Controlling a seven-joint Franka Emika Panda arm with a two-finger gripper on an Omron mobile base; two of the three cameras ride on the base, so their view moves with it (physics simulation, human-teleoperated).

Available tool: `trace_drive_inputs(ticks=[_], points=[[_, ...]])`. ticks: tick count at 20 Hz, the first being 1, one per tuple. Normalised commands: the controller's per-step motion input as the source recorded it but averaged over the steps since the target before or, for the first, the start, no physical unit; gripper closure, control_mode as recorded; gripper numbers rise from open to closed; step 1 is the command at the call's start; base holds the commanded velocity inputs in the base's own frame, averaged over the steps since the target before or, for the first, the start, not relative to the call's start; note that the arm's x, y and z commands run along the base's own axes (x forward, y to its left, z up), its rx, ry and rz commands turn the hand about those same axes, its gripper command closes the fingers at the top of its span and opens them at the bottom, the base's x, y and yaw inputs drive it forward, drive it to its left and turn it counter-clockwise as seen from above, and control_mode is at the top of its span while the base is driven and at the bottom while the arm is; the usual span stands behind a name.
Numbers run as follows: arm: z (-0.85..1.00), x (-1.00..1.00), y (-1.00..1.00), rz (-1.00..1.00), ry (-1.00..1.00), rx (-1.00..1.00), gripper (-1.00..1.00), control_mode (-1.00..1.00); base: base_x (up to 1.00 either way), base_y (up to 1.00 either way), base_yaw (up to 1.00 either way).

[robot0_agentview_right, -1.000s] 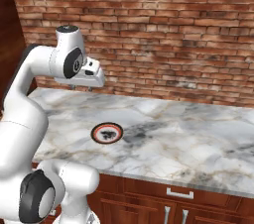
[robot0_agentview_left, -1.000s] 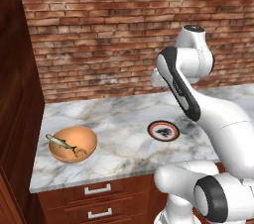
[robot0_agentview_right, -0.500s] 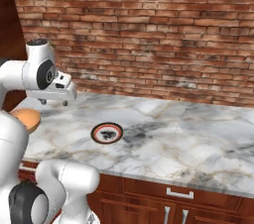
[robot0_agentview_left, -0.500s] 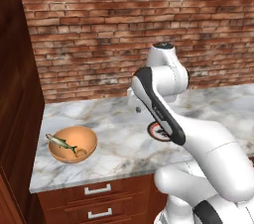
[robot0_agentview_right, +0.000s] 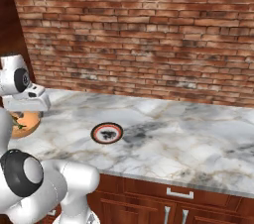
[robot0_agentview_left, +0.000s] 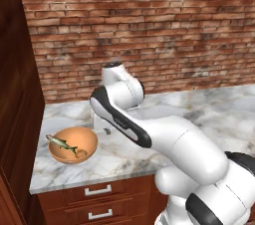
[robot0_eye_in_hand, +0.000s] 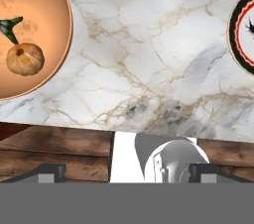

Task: Remove the tangerine from the bowl and place it on the small plate. Then place the bowl with only the fish in the microwave, close the door, and press the start button to microwave the fish.

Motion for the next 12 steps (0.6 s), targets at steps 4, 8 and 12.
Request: trace_drive_inputs(ticks=[4,8,12], points=[[-0.16,0.08,0.73,0.0,0.03,-0.07,-1.0,-1.0,0.0,0.0,0.0],[-0.03,0.24,0.49,0.0,0.09,-0.03,-1.0,-1.0,0.0,0.0,0.0],[-0.08,0.3,0.26,0.0,0.08,0.0,-1.0,-1.0,0.0,0.0,0.0]])
